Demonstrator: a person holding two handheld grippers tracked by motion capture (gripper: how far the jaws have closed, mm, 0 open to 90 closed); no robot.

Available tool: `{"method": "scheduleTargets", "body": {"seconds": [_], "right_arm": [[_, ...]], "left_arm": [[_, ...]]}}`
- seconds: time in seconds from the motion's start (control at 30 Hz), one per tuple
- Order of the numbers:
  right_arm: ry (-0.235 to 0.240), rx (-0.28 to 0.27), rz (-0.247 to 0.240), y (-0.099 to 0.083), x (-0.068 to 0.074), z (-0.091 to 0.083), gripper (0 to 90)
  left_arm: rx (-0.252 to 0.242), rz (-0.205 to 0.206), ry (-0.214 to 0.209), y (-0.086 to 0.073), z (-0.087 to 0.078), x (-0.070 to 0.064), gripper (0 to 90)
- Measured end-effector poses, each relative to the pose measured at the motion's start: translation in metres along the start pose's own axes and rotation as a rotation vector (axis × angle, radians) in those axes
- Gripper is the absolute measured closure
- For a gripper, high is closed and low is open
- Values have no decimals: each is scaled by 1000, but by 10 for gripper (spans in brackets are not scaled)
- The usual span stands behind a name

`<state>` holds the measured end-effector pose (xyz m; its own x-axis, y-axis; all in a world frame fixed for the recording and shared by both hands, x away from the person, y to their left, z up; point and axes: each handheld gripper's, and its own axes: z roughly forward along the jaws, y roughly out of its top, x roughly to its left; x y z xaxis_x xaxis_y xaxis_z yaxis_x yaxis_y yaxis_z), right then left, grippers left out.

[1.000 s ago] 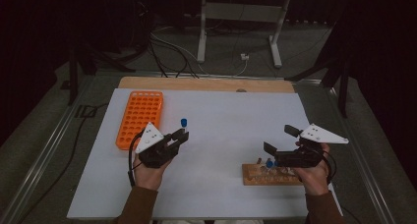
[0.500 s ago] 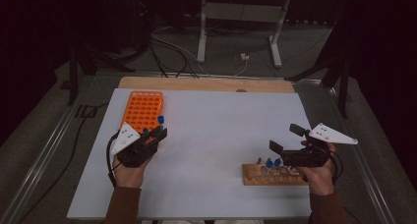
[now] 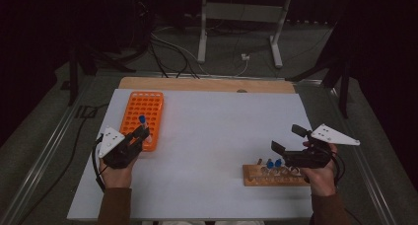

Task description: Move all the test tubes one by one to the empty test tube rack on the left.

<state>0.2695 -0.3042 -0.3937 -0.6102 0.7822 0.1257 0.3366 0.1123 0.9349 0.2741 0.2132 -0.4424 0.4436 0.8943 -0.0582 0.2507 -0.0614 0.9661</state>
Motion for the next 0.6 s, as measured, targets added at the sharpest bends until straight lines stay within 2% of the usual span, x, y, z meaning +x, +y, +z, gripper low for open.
{"method": "scheduleTargets", "body": {"seconds": [0.33, 0.6], "right_arm": [[0, -10, 5, 0, -2, -2, 1], [6, -10, 2, 0, -1, -1, 1]], "left_arm": [[1, -2, 94, -7, -3, 12, 781], [13, -13, 148, -17, 5, 20, 781]]}}
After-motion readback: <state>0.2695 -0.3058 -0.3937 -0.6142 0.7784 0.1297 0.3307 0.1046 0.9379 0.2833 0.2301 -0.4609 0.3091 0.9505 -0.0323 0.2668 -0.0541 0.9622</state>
